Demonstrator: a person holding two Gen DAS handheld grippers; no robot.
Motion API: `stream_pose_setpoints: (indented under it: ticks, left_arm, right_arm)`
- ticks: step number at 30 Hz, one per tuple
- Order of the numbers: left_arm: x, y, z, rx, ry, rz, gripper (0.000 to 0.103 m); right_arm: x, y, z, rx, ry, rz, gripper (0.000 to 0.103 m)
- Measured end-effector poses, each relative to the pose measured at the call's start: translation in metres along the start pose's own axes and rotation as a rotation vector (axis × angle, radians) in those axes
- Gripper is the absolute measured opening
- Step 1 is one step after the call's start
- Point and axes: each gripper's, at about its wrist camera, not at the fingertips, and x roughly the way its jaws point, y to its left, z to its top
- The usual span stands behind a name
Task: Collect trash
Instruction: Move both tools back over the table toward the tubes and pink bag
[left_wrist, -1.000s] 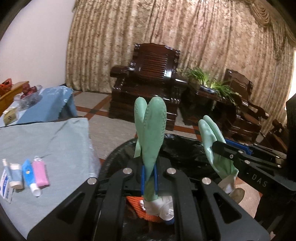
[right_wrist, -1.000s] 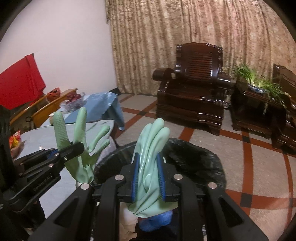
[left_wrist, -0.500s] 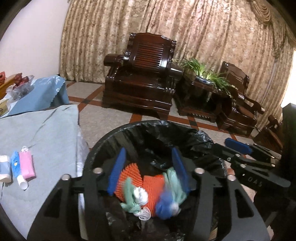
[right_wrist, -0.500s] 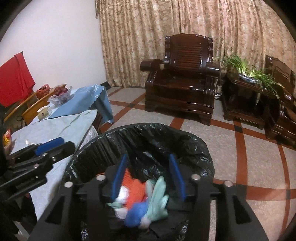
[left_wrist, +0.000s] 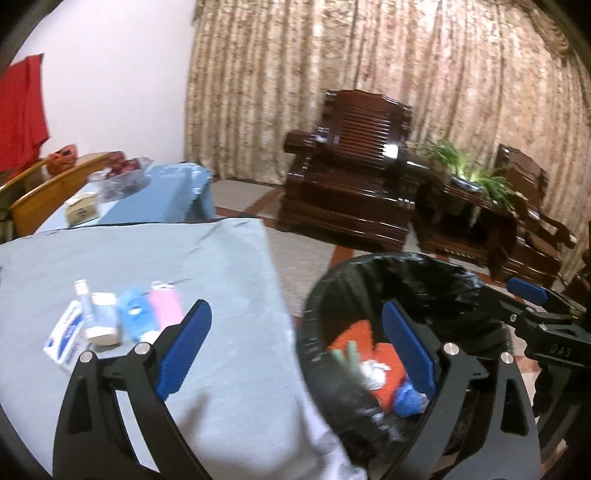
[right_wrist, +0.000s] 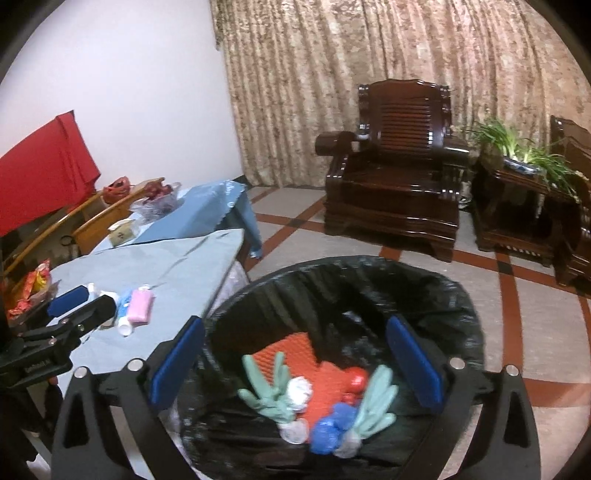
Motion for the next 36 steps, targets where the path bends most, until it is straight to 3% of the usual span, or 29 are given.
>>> stream_pose_setpoints:
  ticks: [17, 26, 36]
  left_arm:
    - [-0.042, 0.113, -0.019, -0.092, -0.017, 0.241, 0.091]
    - [-0.025, 0.168, -0.026, -0.145, 0.014, 0.318, 0.091]
    - [0.009, 0.216, -0.029, -0.204, 0.051, 0.377, 0.088]
  right_arm:
    - [0.044, 0.112, -0.001, -0.115, 0.040, 0.123, 0.097]
    - [0.093, 0.168, 0.002, -0.148, 0.062, 0.163, 0.097]
    - [0.173, 0.220, -0.005, -0.217, 0.154, 0.181, 0.096]
